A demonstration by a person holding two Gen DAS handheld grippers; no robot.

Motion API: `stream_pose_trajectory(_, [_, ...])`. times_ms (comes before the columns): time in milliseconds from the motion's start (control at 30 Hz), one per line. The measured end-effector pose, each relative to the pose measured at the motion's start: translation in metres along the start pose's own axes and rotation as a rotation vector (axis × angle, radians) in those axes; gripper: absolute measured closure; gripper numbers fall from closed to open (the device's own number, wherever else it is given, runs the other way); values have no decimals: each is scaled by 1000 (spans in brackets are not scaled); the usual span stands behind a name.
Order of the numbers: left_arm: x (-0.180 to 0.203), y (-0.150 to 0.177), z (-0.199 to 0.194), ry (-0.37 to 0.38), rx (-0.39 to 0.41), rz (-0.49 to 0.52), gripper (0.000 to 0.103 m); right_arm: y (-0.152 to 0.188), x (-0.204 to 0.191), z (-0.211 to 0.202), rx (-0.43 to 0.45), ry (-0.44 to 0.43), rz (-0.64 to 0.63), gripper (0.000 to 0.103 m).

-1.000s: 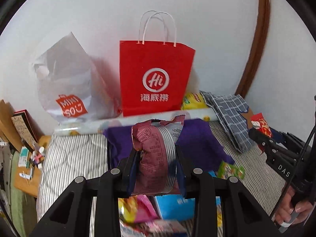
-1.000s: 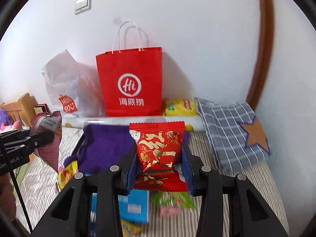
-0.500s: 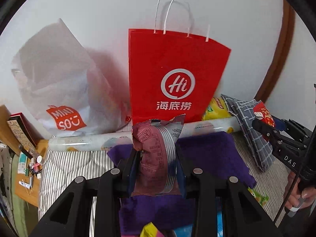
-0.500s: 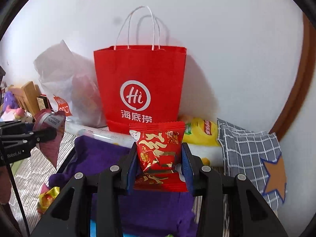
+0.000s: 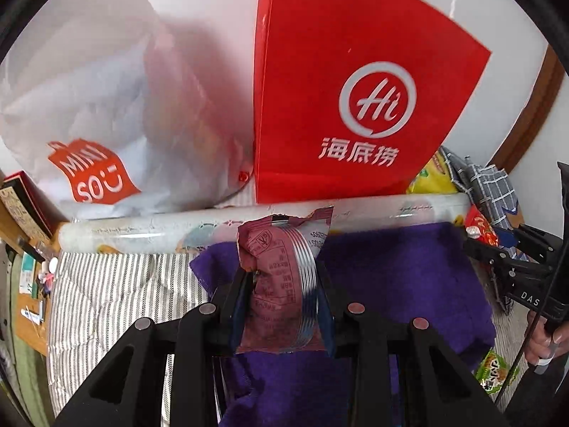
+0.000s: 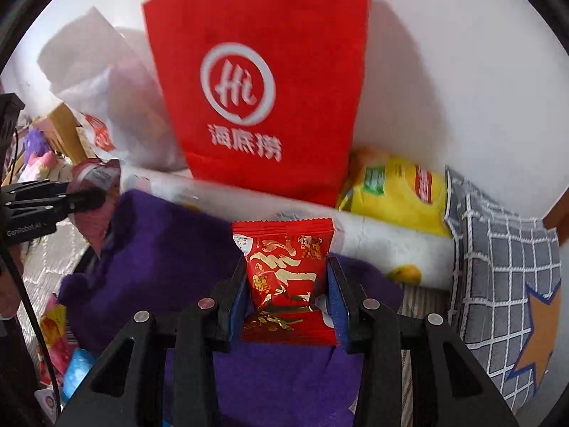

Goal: Organize snacks
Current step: 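Open left tool dropping pink bag on cloth while right releases red packet, then grasp the green triangular snack bag with the right tool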

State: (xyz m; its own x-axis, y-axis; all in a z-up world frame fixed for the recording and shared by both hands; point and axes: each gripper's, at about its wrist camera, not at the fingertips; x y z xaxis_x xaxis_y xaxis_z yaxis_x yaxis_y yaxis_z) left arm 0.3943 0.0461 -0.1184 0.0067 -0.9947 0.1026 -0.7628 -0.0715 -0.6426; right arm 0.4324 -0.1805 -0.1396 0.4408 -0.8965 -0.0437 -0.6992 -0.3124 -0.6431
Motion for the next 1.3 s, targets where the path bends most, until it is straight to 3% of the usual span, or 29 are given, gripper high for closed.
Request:
stream_pose_trajectory(367, [-2,12,42,-21,-135,-14,71,13,-9,34,-128,-40,-49,63])
stream_pose_trajectory(800, [5,21,56,16,-197,-8,71,16,-17,55,-195,-34,-69,61])
stream_pose_trajectory(867, [6,22,57,23,-202,-10,71,15,-19,54,-195,-29,-78,56])
stream_pose_trajectory(1000, [7,20,56,42,-209,-12,66,5,-22,41,-145,-10,-76,47])
stream_pose_trajectory(1067, [9,18,52,44,-207,-10,51,-2,-22,26,-100,5,-64,43])
stream_pose_trajectory(1133, [10,16,46,52,-190,-6,43,-9,-23,10,-45,56,-54,42])
stream_pose_trajectory(1200, [12,14,37,60,-170,2,42,-15,-28,-14,40,139,-58,41])
stream_pose_trajectory(1300, [13,9,22,75,-140,10,40,-17,-35,-49,145,143,-63,36])
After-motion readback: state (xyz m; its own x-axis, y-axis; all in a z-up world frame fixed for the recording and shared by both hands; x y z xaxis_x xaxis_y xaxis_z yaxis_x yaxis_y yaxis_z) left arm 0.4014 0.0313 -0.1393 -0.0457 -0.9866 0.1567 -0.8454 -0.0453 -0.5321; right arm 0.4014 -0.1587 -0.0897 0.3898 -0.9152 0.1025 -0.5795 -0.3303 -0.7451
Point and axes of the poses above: each gripper's, at about its wrist camera, not at the fingertips, and z roughly the way its jaws point, x to its right, y to its underside, and after that the axes turned 6 degrees about x, right-handed
